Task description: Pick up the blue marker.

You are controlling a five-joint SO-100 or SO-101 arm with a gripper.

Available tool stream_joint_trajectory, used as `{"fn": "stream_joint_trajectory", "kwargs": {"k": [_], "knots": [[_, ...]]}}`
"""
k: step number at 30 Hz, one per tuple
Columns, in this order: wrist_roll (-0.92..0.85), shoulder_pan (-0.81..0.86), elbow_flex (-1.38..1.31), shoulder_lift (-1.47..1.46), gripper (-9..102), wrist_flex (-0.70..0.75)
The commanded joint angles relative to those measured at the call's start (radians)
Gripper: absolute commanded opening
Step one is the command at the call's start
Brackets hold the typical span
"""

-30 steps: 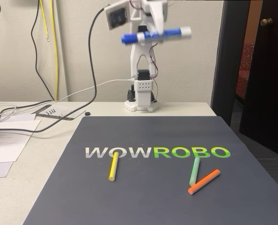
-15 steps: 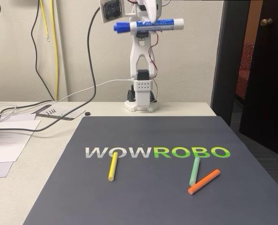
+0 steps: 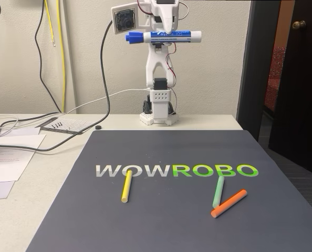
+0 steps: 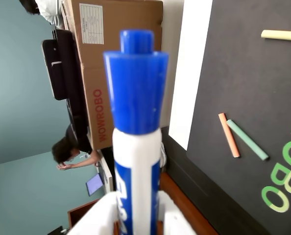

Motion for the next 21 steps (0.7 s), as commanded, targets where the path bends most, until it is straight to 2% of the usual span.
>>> {"fn": "stream_joint_trajectory", "kwargs": {"k": [1, 21], "knots": [[-0.015, -0.009, 0.005, 0.023, 1, -0.008], [-0.017, -0.009, 0.087, 0.057, 1, -0.057]]}}
